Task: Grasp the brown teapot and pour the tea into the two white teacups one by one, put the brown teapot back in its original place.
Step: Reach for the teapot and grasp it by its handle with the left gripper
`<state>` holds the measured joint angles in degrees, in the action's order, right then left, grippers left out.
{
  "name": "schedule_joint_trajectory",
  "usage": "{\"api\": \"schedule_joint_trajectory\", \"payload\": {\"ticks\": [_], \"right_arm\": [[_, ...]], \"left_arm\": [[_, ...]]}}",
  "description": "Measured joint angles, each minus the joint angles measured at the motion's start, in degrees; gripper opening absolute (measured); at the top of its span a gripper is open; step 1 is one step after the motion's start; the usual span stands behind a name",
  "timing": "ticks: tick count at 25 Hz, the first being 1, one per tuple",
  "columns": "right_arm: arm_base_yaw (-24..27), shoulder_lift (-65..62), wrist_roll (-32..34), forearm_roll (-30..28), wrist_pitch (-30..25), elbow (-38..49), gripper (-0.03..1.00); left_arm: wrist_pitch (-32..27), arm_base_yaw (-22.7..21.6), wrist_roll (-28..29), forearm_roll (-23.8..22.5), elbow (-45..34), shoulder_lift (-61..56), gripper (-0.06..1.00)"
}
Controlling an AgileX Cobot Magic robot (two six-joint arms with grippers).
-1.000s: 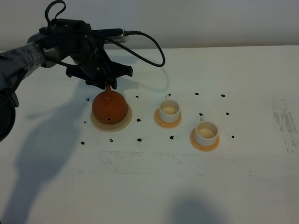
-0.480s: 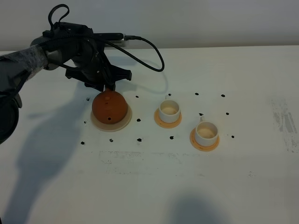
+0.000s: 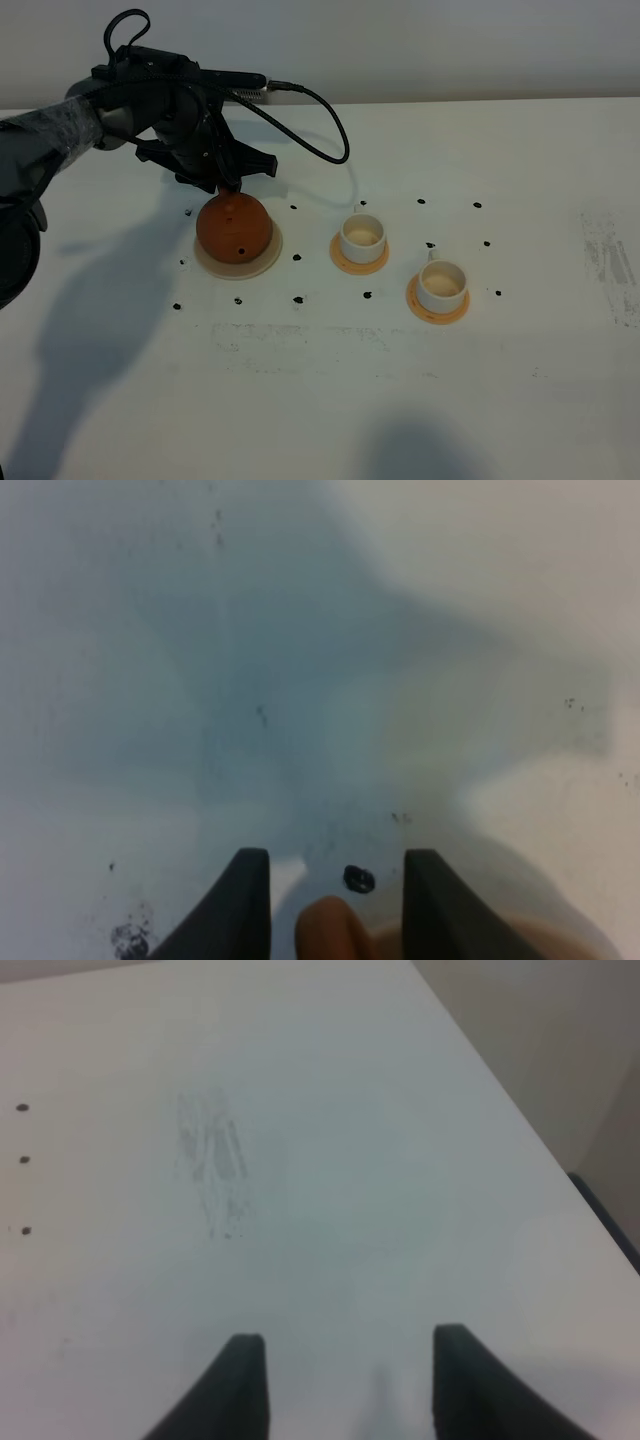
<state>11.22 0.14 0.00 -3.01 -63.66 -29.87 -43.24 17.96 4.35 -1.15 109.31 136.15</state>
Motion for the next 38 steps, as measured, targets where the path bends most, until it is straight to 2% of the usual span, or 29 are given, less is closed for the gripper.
{"api": "schedule_joint_trajectory", "payload": {"ticks": [5, 12, 17, 26, 38], "right_arm": [[0.00, 0.00, 0.00, 0.00, 0.00, 0.00, 0.40], [0.00, 0.00, 0.33, 0.00, 0.00, 0.00, 0.40], [0.00, 0.00, 0.33, 0.00, 0.00, 0.00, 0.40], [0.00, 0.00, 0.00, 0.00, 0.00, 0.00, 0.40], [0.00, 0.00, 0.33, 0.00, 0.00, 0.00, 0.40]], "left_arm": [[-0.16, 0.00, -0.54, -0.06, 0.00, -0.05, 0.31], [-1.48, 0.51, -4.35, -0.68, 0.00, -1.21, 0.31], [-2.07, 0.56, -4.35, -0.75, 0.00, -1.37, 0.31], [-4.77, 0.56, -5.00, -4.37, 0.02, -1.86, 0.31], [-8.51, 0.50, -7.75, -5.59, 0.20, -2.14, 0.31]]}}
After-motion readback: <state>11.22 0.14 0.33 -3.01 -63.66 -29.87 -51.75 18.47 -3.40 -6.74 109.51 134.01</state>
